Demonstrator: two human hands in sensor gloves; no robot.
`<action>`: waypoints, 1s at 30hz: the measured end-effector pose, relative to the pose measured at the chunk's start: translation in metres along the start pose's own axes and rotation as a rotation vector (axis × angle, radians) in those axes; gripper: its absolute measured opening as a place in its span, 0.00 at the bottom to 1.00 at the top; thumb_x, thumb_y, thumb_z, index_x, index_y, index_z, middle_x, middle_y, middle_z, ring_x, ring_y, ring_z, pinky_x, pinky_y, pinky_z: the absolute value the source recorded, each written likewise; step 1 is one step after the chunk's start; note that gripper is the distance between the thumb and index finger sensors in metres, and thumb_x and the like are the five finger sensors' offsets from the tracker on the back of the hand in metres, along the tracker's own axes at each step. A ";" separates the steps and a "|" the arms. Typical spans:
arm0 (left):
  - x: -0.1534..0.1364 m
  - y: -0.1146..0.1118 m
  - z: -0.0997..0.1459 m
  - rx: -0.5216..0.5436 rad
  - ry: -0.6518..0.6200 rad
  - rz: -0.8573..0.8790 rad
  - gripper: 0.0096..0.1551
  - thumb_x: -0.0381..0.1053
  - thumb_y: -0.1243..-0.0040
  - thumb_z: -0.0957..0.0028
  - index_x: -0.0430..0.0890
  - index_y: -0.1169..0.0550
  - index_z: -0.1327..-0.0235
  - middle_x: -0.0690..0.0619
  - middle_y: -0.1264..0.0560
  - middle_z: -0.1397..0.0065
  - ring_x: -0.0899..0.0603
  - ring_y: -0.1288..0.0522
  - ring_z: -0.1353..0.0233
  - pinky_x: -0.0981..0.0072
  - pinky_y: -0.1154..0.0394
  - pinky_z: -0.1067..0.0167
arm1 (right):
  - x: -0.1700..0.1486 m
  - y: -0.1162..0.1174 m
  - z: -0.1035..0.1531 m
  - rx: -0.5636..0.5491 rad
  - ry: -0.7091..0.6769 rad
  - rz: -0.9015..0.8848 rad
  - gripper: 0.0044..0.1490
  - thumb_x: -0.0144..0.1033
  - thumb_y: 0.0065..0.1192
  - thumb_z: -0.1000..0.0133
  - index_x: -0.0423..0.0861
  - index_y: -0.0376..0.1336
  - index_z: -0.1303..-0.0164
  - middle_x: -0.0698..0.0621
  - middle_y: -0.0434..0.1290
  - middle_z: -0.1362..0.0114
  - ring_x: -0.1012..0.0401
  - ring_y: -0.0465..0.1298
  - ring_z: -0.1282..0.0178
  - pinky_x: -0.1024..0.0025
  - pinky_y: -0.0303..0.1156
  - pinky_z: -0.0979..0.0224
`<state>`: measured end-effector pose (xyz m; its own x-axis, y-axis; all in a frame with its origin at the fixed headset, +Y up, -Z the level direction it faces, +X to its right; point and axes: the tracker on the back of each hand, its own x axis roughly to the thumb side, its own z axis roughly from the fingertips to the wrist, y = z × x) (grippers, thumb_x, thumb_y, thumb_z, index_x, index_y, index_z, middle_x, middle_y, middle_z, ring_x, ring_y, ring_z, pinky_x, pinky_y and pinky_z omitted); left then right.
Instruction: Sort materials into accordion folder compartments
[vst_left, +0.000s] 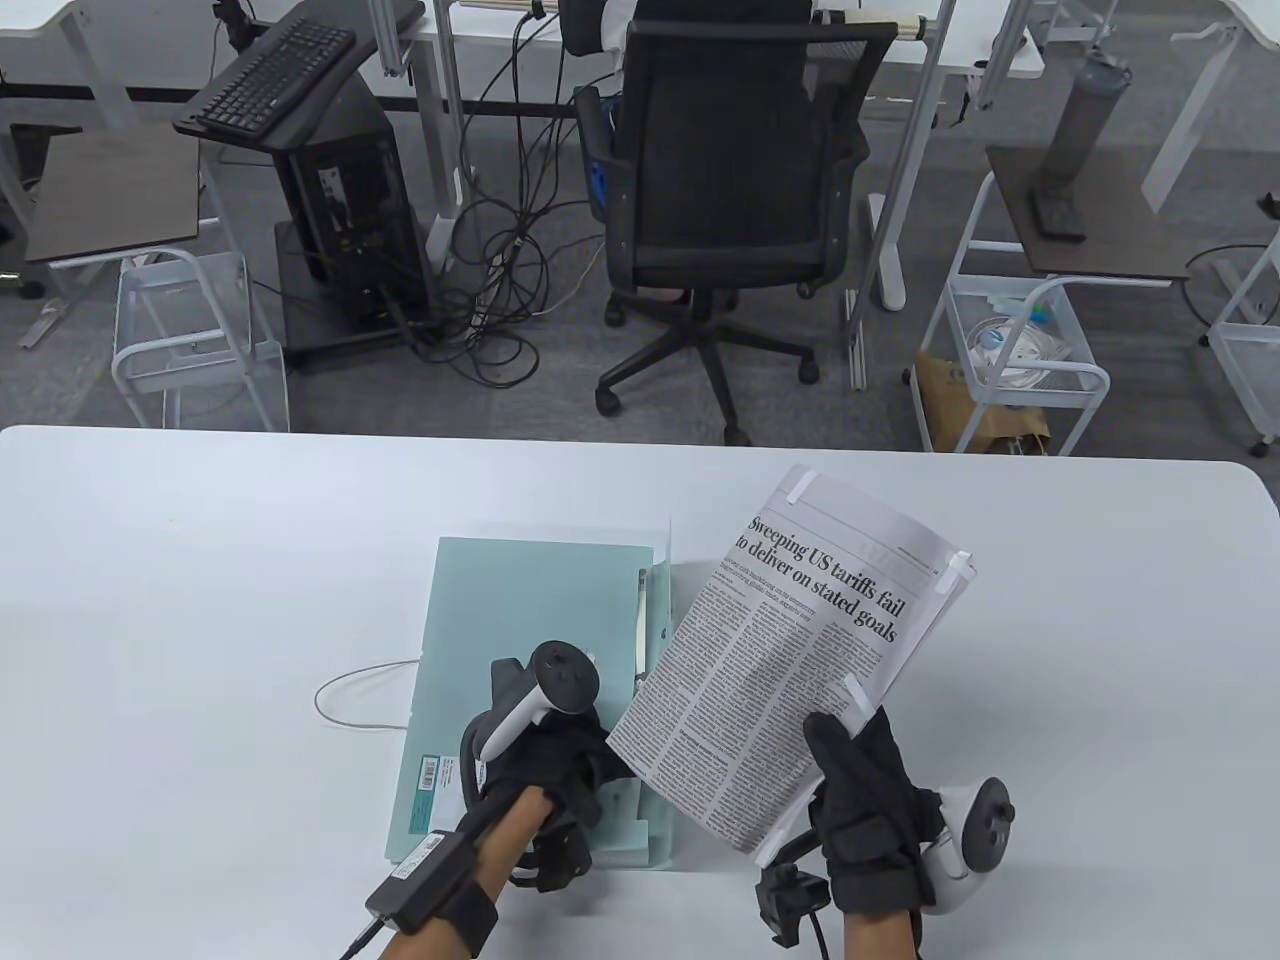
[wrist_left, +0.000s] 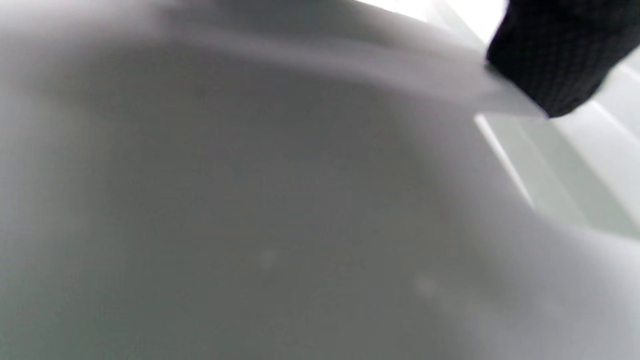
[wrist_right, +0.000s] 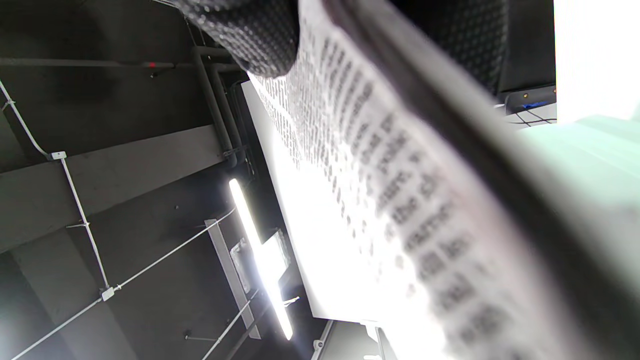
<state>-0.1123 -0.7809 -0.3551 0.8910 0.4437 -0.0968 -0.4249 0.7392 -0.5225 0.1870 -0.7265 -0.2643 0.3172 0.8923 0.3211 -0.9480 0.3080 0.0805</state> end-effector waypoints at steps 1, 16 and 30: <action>-0.001 0.003 0.002 0.006 -0.009 0.020 0.72 0.73 0.31 0.58 0.41 0.63 0.30 0.45 0.40 0.29 0.33 0.58 0.24 0.24 0.58 0.36 | 0.000 0.000 0.000 0.000 0.001 -0.002 0.31 0.29 0.56 0.31 0.41 0.51 0.18 0.37 0.74 0.32 0.46 0.83 0.51 0.55 0.78 0.46; -0.072 0.062 0.055 0.125 -0.408 0.650 0.63 0.72 0.36 0.55 0.43 0.56 0.27 0.46 0.35 0.28 0.33 0.49 0.21 0.25 0.54 0.32 | -0.001 0.001 0.000 0.007 0.007 -0.011 0.32 0.29 0.56 0.31 0.40 0.51 0.18 0.37 0.74 0.32 0.46 0.83 0.51 0.56 0.79 0.45; -0.138 0.086 0.073 0.131 -0.584 1.079 0.59 0.72 0.38 0.52 0.46 0.56 0.25 0.47 0.35 0.24 0.35 0.47 0.18 0.27 0.52 0.29 | -0.005 0.004 0.000 0.009 0.031 -0.068 0.32 0.29 0.56 0.31 0.39 0.51 0.18 0.37 0.74 0.32 0.47 0.83 0.51 0.56 0.79 0.45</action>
<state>-0.2834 -0.7419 -0.3252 -0.1162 0.9931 -0.0156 -0.9411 -0.1151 -0.3178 0.1820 -0.7296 -0.2654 0.3814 0.8793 0.2854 -0.9244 0.3655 0.1093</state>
